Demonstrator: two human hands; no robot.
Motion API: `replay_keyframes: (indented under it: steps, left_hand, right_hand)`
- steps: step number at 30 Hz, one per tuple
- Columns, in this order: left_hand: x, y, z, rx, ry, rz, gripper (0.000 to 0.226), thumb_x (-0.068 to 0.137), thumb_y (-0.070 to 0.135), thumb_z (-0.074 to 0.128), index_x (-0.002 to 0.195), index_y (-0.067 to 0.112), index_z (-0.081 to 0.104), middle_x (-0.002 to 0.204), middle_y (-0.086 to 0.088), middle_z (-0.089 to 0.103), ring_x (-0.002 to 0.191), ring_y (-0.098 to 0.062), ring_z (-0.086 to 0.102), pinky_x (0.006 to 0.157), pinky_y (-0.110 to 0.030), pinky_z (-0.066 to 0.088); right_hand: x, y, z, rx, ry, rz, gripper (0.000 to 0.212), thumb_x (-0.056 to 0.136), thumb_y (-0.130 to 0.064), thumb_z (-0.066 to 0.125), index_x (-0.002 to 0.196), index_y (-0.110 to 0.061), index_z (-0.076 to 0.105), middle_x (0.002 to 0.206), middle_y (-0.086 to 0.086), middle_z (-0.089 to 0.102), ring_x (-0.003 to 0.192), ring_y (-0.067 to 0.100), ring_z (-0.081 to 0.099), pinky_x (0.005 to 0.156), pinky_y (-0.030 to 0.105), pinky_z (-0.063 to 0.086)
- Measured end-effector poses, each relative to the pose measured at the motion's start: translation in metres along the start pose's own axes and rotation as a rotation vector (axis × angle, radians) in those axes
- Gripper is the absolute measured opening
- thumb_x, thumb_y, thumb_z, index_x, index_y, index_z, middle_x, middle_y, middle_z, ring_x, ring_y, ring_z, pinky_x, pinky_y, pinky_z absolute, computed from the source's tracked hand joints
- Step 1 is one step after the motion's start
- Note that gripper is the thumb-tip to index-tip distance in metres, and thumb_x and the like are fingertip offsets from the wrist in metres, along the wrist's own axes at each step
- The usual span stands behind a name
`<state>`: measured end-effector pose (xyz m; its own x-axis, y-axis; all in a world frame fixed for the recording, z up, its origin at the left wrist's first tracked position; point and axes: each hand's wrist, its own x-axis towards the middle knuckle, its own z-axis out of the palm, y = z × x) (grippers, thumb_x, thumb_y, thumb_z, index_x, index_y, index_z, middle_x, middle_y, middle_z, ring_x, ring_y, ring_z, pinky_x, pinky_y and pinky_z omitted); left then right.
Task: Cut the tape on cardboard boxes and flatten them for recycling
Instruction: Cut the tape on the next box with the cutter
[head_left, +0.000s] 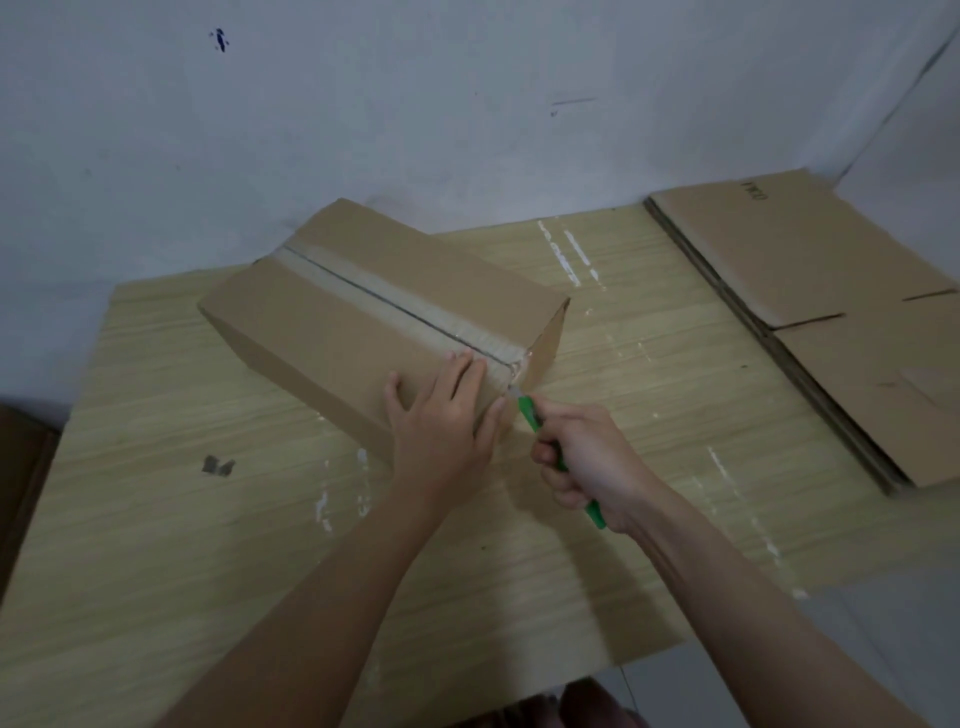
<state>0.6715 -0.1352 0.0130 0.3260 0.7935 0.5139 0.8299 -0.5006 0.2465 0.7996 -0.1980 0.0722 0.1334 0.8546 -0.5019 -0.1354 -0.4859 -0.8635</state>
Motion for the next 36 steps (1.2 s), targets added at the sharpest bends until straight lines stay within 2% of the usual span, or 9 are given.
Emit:
replay_keyframes:
  steps: [3, 8, 17, 21, 22, 24, 29, 32, 36]
  left_hand:
    - [0.0, -0.001, -0.001, -0.012, -0.005, 0.011, 0.045, 0.087, 0.041, 0.042, 0.113, 0.012, 0.065, 0.123, -0.003, 0.063, 0.111, -0.016, 0.061, 0.095, -0.063, 0.033]
    - [0.002, -0.001, -0.003, -0.05, -0.028, 0.008, 0.045, 0.087, 0.04, 0.041, 0.112, 0.011, 0.065, 0.122, -0.004, 0.063, 0.111, -0.017, 0.06, 0.093, -0.063, 0.034]
    - [0.011, -0.02, -0.019, -0.157, -0.234, -0.043, 0.061, 0.087, 0.051, 0.029, 0.129, 0.015, 0.056, 0.138, 0.0, 0.051, 0.129, -0.015, 0.045, 0.108, -0.055, 0.016]
    - [0.004, -0.054, -0.032, -0.183, -0.285, 0.13, 0.064, 0.088, 0.052, 0.03, 0.126, 0.009, 0.059, 0.133, -0.006, 0.057, 0.126, -0.022, 0.051, 0.104, -0.062, 0.024]
    - [0.001, -0.066, -0.036, -0.19, -0.284, 0.187, 0.064, 0.091, 0.054, 0.031, 0.125, 0.008, 0.059, 0.132, -0.007, 0.058, 0.124, -0.021, 0.052, 0.102, -0.062, 0.026]
    - [-0.004, -0.086, -0.046, -0.235, -0.274, 0.253, 0.062, 0.093, 0.056, 0.032, 0.124, 0.009, 0.059, 0.131, -0.007, 0.058, 0.125, -0.016, 0.046, 0.102, -0.058, 0.024]
    - [-0.004, -0.096, -0.06, -0.168, -0.187, 0.258, 0.051, 0.08, 0.051, 0.054, 0.111, 0.012, 0.065, 0.118, -0.004, 0.065, 0.107, -0.018, 0.059, 0.092, -0.05, 0.041]
    - [-0.003, -0.091, -0.059, -0.115, -0.137, 0.219, 0.049, 0.081, 0.053, 0.052, 0.103, 0.012, 0.068, 0.111, -0.004, 0.068, 0.097, -0.02, 0.066, 0.083, -0.051, 0.048]
    - [0.0, -0.088, -0.06, -0.053, -0.084, 0.346, 0.042, 0.087, 0.036, 0.049, 0.097, 0.002, 0.07, 0.101, -0.014, 0.07, 0.087, -0.027, 0.069, 0.075, -0.047, 0.055]
  right_hand:
    - [0.002, 0.003, 0.003, 0.06, -0.043, 0.006, 0.048, 0.092, 0.0, 0.033, 0.11, -0.031, 0.065, 0.053, -0.002, 0.032, 0.035, 0.007, 0.02, 0.034, 0.01, 0.017]
    - [0.0, 0.004, 0.005, 0.045, -0.084, -0.01, 0.053, 0.091, 0.001, 0.034, 0.086, -0.034, 0.073, 0.054, -0.001, 0.031, 0.036, 0.008, 0.02, 0.037, 0.01, 0.016]
    - [-0.007, 0.013, -0.022, 0.028, -0.116, -0.001, 0.049, 0.095, 0.0, 0.038, 0.128, -0.031, 0.055, 0.055, 0.0, 0.041, 0.035, 0.007, 0.024, 0.034, 0.012, 0.019]
    - [0.003, 0.016, -0.014, -0.14, 0.162, -0.303, 0.049, 0.092, -0.003, 0.053, 0.133, -0.03, 0.05, 0.08, -0.006, 0.062, 0.056, 0.013, 0.054, 0.046, 0.018, 0.037]
    - [0.006, 0.016, -0.011, -0.266, 0.239, -0.449, 0.053, 0.089, -0.003, 0.059, 0.135, -0.024, 0.047, 0.103, -0.009, 0.062, 0.083, 0.01, 0.062, 0.064, 0.014, 0.046]
    - [0.013, 0.013, -0.004, -0.517, 0.306, -0.688, 0.061, 0.081, -0.003, 0.069, 0.137, -0.008, 0.046, 0.126, -0.009, 0.048, 0.112, -0.006, 0.047, 0.09, -0.002, 0.031]
    - [0.032, 0.008, 0.017, -0.853, 0.347, -0.964, 0.071, 0.072, -0.009, 0.078, 0.136, -0.003, 0.047, 0.112, 0.015, 0.068, 0.087, 0.029, 0.07, 0.08, 0.026, 0.049]
    - [0.041, 0.005, 0.024, -0.881, 0.33, -1.095, 0.072, 0.07, -0.022, 0.077, 0.134, -0.002, 0.049, 0.118, 0.014, 0.065, 0.096, 0.025, 0.066, 0.085, 0.03, 0.051]
    - [0.062, -0.002, 0.026, -0.91, 0.207, -0.915, 0.078, 0.068, -0.034, 0.082, 0.134, -0.009, 0.051, 0.132, 0.011, 0.056, 0.119, 0.023, 0.054, 0.104, 0.035, 0.041]
